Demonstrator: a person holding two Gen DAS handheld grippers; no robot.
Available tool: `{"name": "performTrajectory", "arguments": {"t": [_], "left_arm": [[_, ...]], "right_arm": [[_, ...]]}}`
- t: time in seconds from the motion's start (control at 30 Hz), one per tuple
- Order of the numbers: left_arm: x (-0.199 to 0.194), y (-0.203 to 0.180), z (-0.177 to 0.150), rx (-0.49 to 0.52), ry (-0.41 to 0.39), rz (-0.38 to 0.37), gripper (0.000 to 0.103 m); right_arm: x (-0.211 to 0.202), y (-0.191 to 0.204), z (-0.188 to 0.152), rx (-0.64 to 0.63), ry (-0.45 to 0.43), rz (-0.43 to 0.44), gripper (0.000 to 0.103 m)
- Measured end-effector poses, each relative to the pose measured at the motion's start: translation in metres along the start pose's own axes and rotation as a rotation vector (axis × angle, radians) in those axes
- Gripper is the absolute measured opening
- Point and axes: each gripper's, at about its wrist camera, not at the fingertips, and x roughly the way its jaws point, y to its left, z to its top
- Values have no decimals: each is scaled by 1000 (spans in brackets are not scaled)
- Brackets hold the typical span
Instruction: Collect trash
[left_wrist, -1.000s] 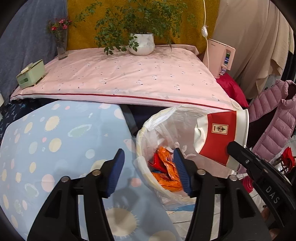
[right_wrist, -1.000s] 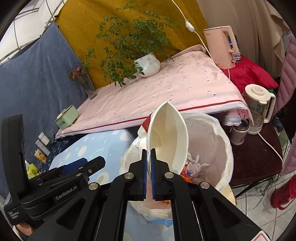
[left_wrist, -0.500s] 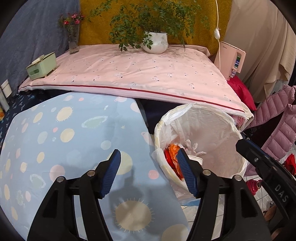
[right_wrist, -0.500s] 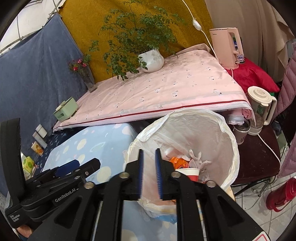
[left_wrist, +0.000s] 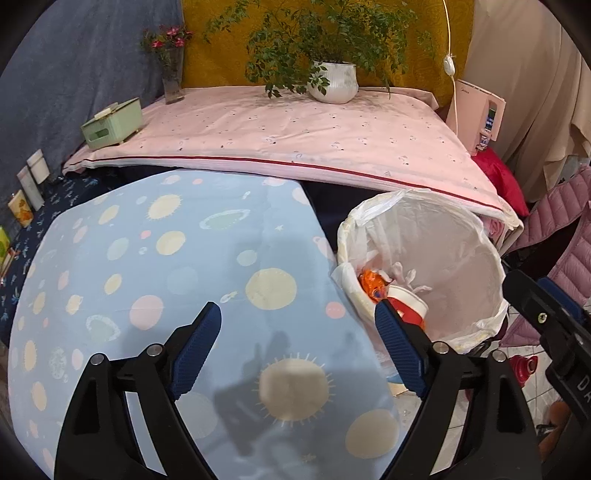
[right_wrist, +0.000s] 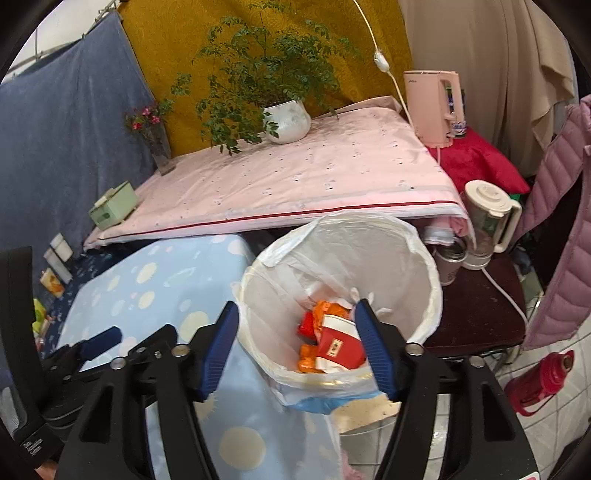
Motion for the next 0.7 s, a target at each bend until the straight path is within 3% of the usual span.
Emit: {"name": "performTrajectory", "arguments": {"t": [0.23,0.47,0.53,0.7], "left_arm": [[-6,6,-10,-19,7,8,87],[-12,12,-15,-31,-4,15,90],[-12,14,-16,-38,-1,16,90],[-13,16,-19,-44,0,20,90]], "right_arm": [[-9,7,-10,-43,1,-86,83],[-14,11,-18,-64,9,-134,86],[-14,14,-21,-78,11,-140,97],[-19,20,-25,-95,1,-162,96]]}}
